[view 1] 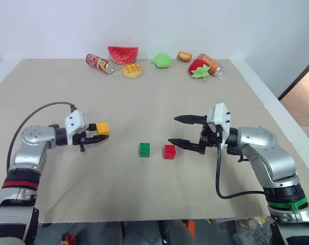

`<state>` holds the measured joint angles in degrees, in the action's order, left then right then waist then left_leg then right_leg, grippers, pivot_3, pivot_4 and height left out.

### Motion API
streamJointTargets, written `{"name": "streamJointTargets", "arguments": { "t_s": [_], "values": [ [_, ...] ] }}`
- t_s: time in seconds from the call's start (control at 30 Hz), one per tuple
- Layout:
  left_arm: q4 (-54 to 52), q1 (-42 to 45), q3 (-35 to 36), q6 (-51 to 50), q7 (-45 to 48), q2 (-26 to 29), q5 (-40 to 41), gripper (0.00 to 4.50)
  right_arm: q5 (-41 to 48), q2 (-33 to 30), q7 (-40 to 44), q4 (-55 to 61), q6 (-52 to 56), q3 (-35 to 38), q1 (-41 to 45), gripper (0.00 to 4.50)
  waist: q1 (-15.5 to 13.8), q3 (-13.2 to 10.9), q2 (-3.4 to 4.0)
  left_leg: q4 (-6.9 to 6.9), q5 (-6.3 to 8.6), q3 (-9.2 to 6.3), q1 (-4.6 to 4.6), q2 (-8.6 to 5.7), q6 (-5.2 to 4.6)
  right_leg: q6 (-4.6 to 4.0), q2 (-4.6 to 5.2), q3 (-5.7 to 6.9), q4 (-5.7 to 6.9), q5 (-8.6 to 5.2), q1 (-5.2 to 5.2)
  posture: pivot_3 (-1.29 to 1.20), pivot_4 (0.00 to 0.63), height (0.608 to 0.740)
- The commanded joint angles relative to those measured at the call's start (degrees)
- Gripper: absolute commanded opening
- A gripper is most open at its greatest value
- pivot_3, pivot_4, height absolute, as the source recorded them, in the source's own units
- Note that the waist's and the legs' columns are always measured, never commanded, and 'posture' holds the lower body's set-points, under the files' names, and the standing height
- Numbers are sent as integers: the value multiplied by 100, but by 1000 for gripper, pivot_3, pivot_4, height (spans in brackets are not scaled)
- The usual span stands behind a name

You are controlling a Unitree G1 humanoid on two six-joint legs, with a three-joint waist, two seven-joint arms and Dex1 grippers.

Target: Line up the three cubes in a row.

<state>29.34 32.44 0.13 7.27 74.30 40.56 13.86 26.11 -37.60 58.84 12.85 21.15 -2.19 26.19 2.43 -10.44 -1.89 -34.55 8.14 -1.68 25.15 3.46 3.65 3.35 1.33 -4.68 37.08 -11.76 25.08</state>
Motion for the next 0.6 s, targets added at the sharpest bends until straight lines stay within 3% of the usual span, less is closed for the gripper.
{"name": "streamJointTargets", "arguments": {
  "t_s": [0.03,0.33,0.6],
  "values": [
    [-209,46,-54,187,560,116,141,1692,70,-108,48,175,-13,158,13,3874,3,0,0,-1,0,1,0,0,0,-1,0,0,0,1,0,0,150,740],
    [-639,-85,-246,72,1192,-74,356,1692,136,-215,43,289,104,210,-49,3874,17,0,0,2,0,-1,-2,3,-2,-2,-4,0,4,2,3,0,150,740],
    [259,118,-507,1047,873,-974,-47,1692,185,-334,-8,453,265,317,-142,3874,13,0,0,-4,-1,-1,-5,2,-4,1,-4,0,7,4,-2,0,150,740]
  ]
}}
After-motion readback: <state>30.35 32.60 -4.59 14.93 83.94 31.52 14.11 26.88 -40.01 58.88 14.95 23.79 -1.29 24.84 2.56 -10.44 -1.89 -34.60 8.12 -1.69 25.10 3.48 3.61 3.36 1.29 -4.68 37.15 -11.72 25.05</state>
